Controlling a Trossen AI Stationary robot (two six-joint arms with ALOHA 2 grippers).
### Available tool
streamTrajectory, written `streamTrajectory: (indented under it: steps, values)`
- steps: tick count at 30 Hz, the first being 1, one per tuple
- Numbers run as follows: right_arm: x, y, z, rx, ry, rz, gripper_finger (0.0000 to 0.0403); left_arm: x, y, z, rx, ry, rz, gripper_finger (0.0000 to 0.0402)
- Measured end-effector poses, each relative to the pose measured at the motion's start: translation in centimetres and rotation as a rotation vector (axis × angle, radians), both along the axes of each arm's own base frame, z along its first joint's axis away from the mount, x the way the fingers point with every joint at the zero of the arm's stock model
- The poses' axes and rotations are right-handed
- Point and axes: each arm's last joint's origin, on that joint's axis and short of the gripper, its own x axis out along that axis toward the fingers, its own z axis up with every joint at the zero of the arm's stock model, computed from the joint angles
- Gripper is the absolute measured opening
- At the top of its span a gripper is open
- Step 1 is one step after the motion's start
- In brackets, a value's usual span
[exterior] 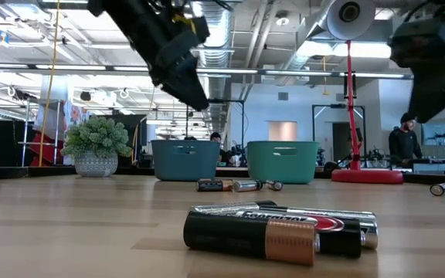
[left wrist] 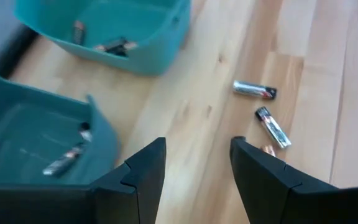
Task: Sort batteries
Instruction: Put the black battery into the green bin
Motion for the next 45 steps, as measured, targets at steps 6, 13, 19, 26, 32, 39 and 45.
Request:
streamTrajectory:
  steps: [6, 13, 19, 26, 32, 39, 45]
  values:
    - [-0.8, 1.6, -0.1, -0.027, -0.049, 0.018, 0.0124, 2.2, -0.6, -3.3, -0.068, 0.075, 0.028, 0.0173]
    - [-1.3, 2.7, -0.1, -0.008, -0.084, 0.023, 0.0124, 3.8, -1.1, -6.3, -0.184, 0.08, 0.007, 0.0173]
    - [-1.6, 3.1, -0.1, -0.004, -0.084, 0.046, 0.0124, 4.3, -0.8, -8.0, -0.161, 0.115, -0.004, 0.0173]
    - [-1.6, 3.0, -0.1, -0.004, -0.083, 0.045, 0.0124, 4.8, -0.2, -10.4, -0.17, 0.174, 0.006, 0.0173]
    - [-1.6, 3.0, -0.1, -0.005, -0.083, 0.045, 0.0124, 4.9, -0.1, -11.3, -0.177, 0.189, 0.008, 0.0124]
    - [-1.6, 3.0, -0.1, -0.009, -0.081, 0.052, 0.0124, 4.9, -0.1, -11.3, -0.171, 0.19, -0.002, 0.0038]
    - [-1.6, 3.0, -0.1, -0.016, -0.077, 0.061, 0.0124, 4.9, -0.1, -10.5, -0.174, 0.159, -0.001, 0.0038]
